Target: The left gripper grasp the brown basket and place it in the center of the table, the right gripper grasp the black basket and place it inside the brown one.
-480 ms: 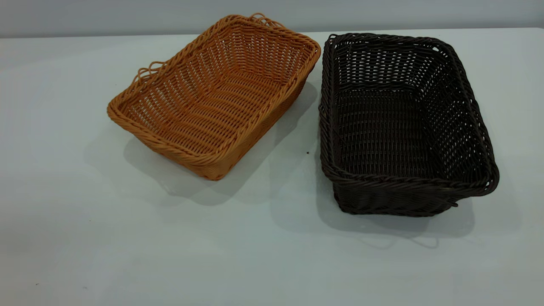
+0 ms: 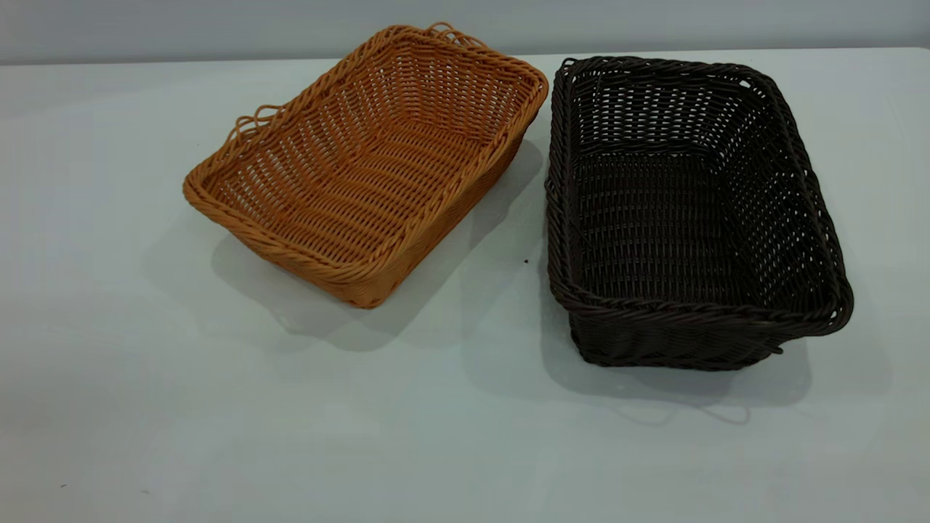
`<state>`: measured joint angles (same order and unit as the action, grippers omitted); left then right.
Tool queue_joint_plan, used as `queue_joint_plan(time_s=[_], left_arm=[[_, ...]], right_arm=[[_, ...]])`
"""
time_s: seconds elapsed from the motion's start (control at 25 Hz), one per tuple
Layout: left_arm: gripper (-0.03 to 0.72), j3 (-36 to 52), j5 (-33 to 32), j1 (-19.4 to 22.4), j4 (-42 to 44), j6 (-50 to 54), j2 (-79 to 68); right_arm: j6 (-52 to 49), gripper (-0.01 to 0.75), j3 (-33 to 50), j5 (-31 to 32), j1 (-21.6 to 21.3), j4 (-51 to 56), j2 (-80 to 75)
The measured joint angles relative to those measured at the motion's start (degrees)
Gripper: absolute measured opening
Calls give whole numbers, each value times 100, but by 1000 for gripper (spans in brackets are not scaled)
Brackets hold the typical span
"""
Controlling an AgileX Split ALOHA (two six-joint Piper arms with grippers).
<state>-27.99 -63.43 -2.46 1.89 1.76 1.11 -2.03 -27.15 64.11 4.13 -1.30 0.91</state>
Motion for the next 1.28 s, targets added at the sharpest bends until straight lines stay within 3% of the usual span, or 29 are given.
queue_joint_plan(time_s=[0.68, 0.92, 1.28], left_arm=[[522, -109, 184, 0, 0, 7, -64], [522, -506, 1470, 0, -594, -91, -1621], [522, -1075, 3754, -31, -1772, -1814, -5372]], right_arm=[[0, 574, 0, 0, 0, 0, 0], [0, 574, 0, 0, 0, 0, 0], [0, 574, 0, 0, 0, -5, 0]])
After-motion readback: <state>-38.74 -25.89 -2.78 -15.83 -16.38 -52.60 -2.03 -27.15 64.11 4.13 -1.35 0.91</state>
